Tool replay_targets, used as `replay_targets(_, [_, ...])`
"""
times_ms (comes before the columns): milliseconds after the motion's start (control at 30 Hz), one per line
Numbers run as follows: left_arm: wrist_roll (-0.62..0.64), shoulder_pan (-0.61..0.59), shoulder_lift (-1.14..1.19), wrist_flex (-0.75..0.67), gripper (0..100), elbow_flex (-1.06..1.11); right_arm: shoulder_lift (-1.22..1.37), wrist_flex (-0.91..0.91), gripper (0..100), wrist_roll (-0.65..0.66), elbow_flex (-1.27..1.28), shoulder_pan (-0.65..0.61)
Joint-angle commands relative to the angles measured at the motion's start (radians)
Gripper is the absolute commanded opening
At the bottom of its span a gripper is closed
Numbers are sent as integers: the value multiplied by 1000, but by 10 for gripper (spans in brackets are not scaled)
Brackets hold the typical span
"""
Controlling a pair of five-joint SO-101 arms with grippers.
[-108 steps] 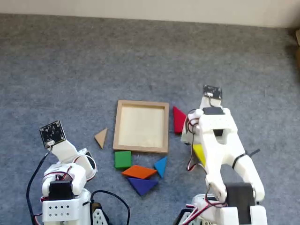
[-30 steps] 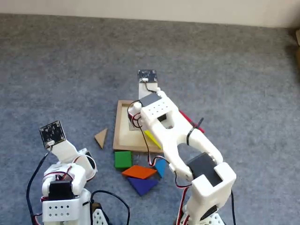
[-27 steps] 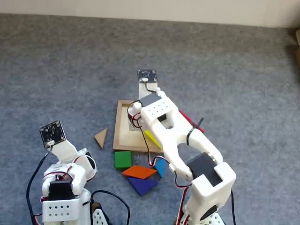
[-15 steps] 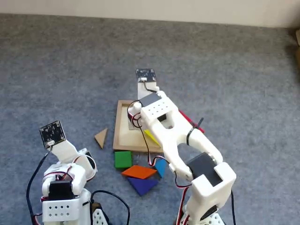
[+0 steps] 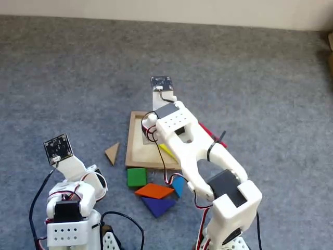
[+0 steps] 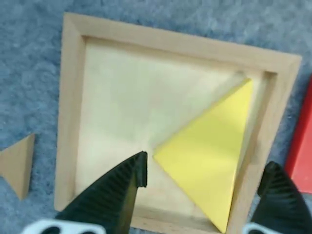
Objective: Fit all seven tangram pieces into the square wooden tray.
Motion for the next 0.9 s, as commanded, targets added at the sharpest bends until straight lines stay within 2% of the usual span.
replay_targets(0, [-6, 21, 7, 5, 43, 22, -28, 31, 343, 44, -58, -8])
replay_targets(100, [-6, 21, 7, 5, 43, 22, -30, 45, 334, 84, -59, -10])
replay_targets(400, [-6, 21, 7, 5, 43, 22, -30, 41, 197, 212, -59, -13])
replay_targets(600, [-6, 21, 7, 5, 43, 22, -24, 39, 185, 253, -59, -10])
replay_targets(733, [-6, 21, 7, 5, 43, 22, -19, -50, 183, 253, -45, -7])
replay_targets(867, [-6, 21, 7, 5, 43, 22, -25, -51, 183, 252, -2, 18])
